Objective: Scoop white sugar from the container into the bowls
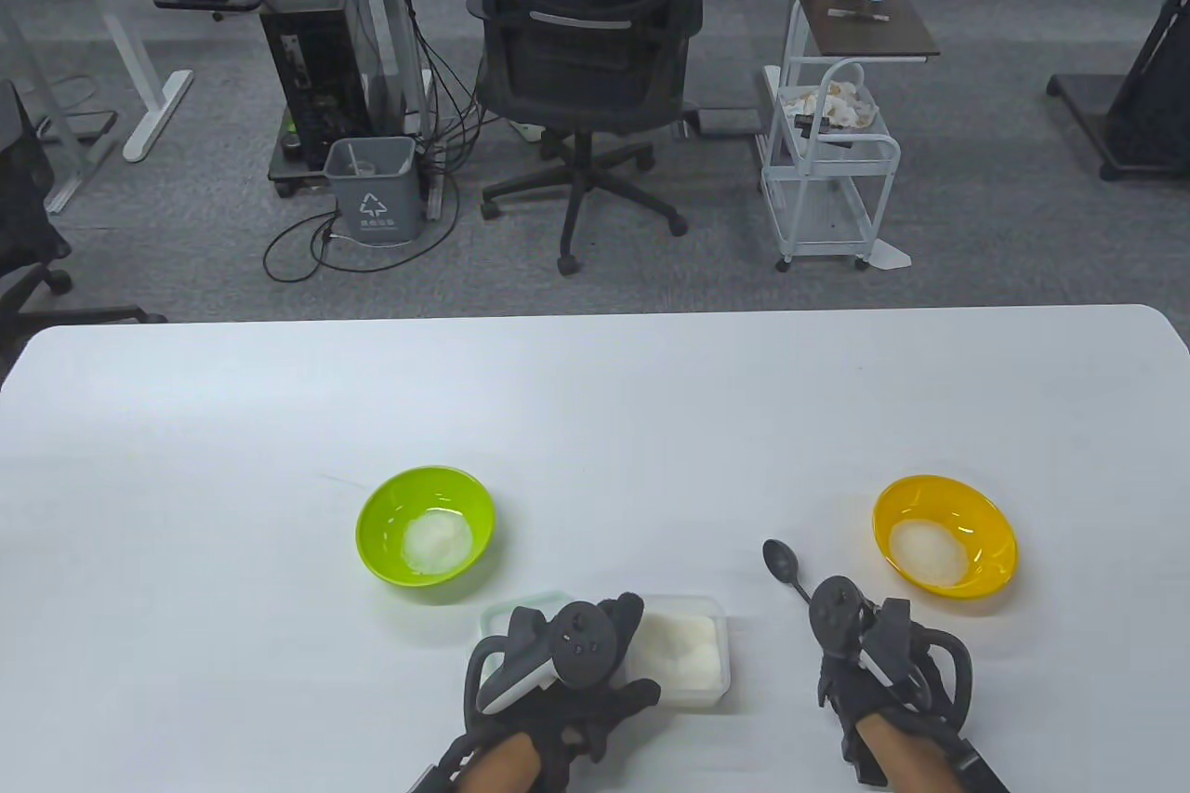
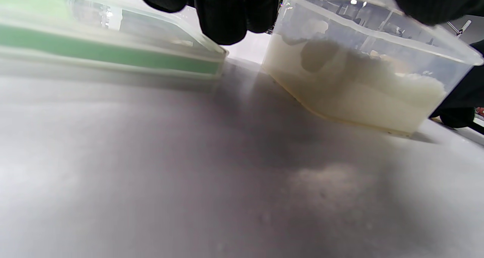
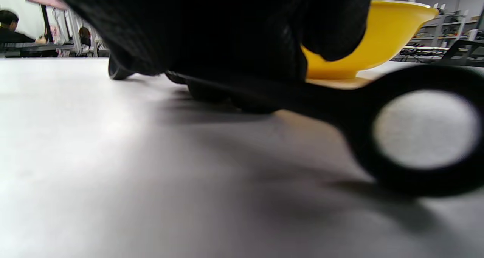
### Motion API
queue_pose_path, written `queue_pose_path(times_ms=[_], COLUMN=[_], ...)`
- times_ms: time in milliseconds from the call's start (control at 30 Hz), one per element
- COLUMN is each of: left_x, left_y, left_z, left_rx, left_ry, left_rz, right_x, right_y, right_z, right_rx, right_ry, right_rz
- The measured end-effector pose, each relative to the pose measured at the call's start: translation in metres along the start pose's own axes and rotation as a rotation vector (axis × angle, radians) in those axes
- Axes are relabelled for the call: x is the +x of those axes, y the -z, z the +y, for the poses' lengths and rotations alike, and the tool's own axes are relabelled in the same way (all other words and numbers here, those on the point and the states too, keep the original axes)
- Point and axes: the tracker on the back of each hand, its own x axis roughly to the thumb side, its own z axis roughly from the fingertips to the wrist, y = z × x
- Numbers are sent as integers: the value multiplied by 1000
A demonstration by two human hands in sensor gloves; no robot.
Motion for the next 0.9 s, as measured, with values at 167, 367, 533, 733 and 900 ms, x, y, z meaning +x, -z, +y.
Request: queue_pose_path(times_ms=[167, 367, 533, 733, 900], left_x=[0, 1, 1, 1, 1], left_y=[0, 0, 0, 0, 0], left_z=[1, 1, 1, 1, 1], left_rx=[-2, -1, -3, -4, -6], left_ry=[6, 8, 10, 16, 11], left_rz=[-2, -2, -2, -1, -1], right_x=[-3, -4, -5, -4, -5], right_y=[-1, -11, -24, -34, -39], right_z=[-5, -34, -65, -76, -56], right_rx=[-47, -190, -312, -313, -308], right_ry=[0, -20, 3, -6, -33], right_rz=[-9, -60, -142, -294, -354])
